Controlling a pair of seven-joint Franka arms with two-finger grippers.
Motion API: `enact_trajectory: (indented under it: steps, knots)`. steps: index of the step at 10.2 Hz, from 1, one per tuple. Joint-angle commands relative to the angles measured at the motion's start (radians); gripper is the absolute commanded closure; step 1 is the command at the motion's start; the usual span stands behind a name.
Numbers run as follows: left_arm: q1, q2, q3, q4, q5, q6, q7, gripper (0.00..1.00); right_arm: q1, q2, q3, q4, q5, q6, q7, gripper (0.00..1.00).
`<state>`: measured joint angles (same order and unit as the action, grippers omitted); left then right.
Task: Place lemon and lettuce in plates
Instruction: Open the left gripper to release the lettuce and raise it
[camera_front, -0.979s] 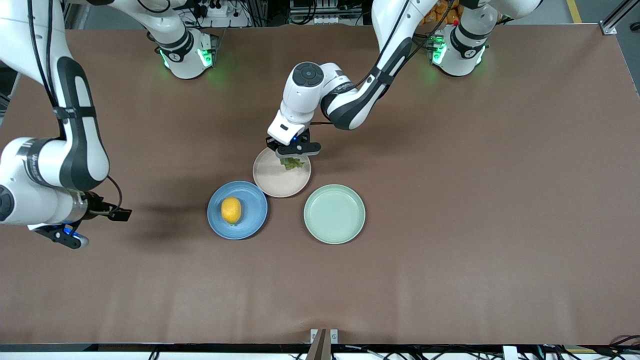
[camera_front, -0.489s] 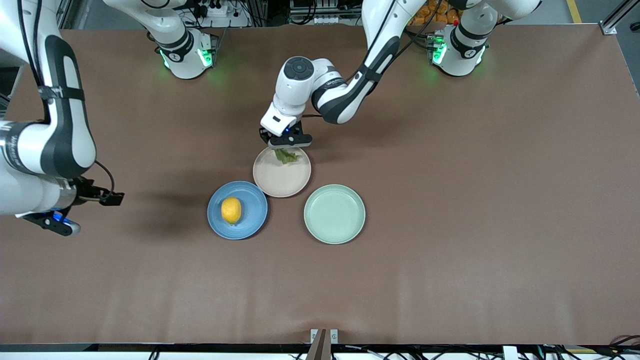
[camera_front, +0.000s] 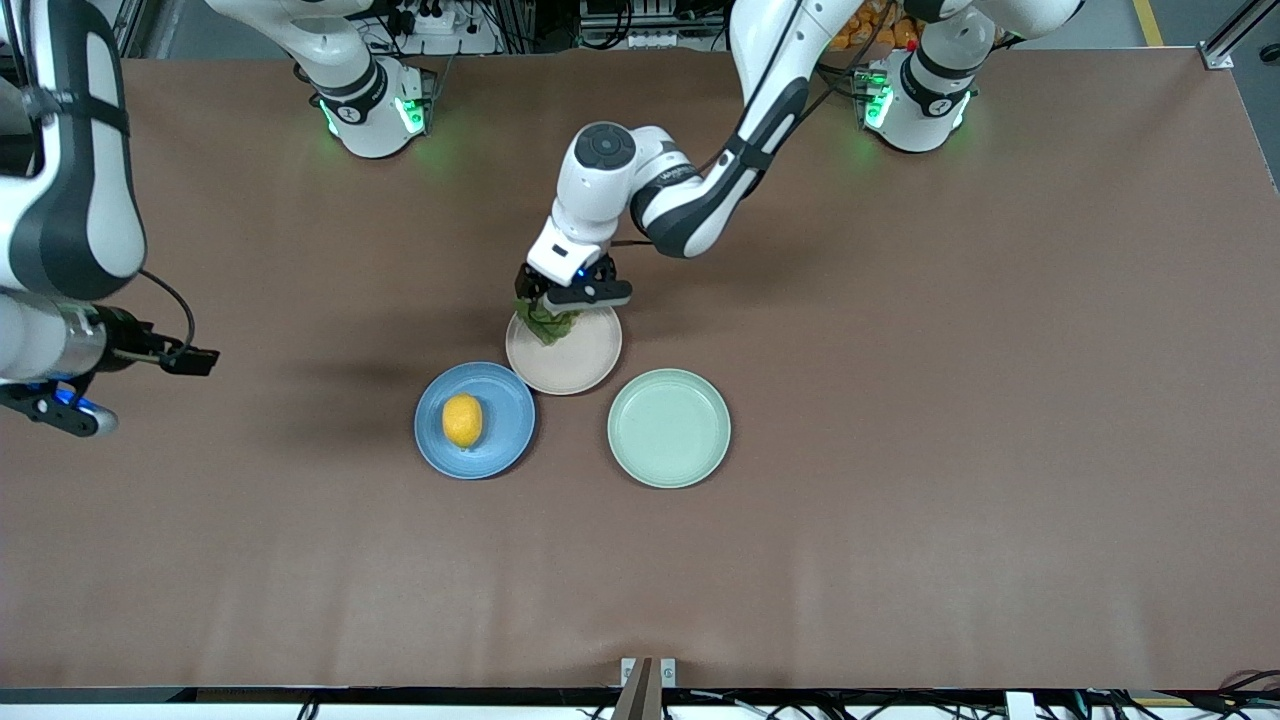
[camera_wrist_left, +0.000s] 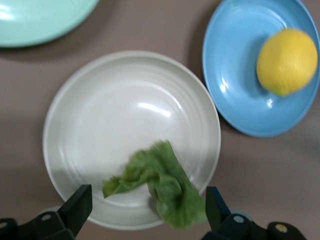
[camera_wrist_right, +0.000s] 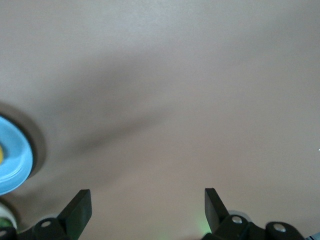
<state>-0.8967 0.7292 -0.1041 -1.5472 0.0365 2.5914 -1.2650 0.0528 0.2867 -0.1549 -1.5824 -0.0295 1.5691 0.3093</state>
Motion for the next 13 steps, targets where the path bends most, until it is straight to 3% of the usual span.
enact_trajectory:
  steps: [1, 7, 13]
  knots:
    - [0.073, -0.066, -0.005, -0.005, 0.034, -0.11, 0.011, 0.0, 0.044, -0.076, 0.006, -0.022, -0.018, -0.02, 0.024, 0.0]
    - [0.301, -0.21, -0.005, -0.011, 0.039, -0.393, 0.188, 0.0, 0.088, -0.139, 0.008, -0.005, -0.016, -0.011, 0.017, 0.0]
    - [0.481, -0.254, -0.006, -0.013, 0.039, -0.461, 0.349, 0.0, 0.073, -0.115, 0.005, 0.128, -0.013, 0.029, 0.008, 0.0]
